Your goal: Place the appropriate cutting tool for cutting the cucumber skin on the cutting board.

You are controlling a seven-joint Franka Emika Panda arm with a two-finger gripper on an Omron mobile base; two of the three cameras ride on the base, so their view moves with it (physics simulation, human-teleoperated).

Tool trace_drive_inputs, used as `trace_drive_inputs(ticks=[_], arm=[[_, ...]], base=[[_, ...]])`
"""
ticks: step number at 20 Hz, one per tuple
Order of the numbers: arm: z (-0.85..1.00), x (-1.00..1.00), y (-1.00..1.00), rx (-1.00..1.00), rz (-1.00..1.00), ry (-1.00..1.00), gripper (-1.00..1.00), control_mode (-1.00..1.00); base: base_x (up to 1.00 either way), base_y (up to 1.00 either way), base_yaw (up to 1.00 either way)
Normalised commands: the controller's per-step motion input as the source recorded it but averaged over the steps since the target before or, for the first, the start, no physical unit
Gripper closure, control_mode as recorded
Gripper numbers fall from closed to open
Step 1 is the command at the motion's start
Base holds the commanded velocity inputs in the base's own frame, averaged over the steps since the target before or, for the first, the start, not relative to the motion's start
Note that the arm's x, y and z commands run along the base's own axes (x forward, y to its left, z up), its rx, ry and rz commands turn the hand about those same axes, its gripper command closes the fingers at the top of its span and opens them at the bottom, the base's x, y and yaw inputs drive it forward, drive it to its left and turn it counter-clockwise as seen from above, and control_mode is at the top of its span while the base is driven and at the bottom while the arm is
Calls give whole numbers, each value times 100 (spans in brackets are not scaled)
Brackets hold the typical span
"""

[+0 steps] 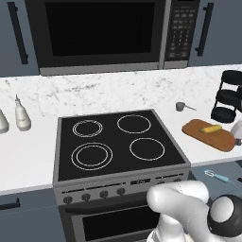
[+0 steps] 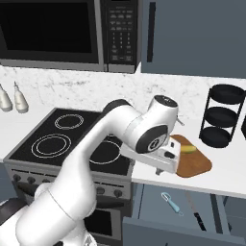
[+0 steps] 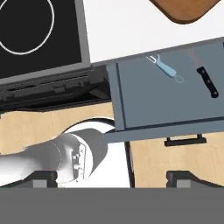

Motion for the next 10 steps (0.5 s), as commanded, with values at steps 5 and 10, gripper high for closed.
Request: trace_drive_inputs(ticks=[5, 10], arm=[[-90, -7, -98, 0, 5, 0, -100, -100], [-81, 0, -62, 0, 8, 0, -100, -100]], base=[[0, 0, 0], [0, 0, 0]])
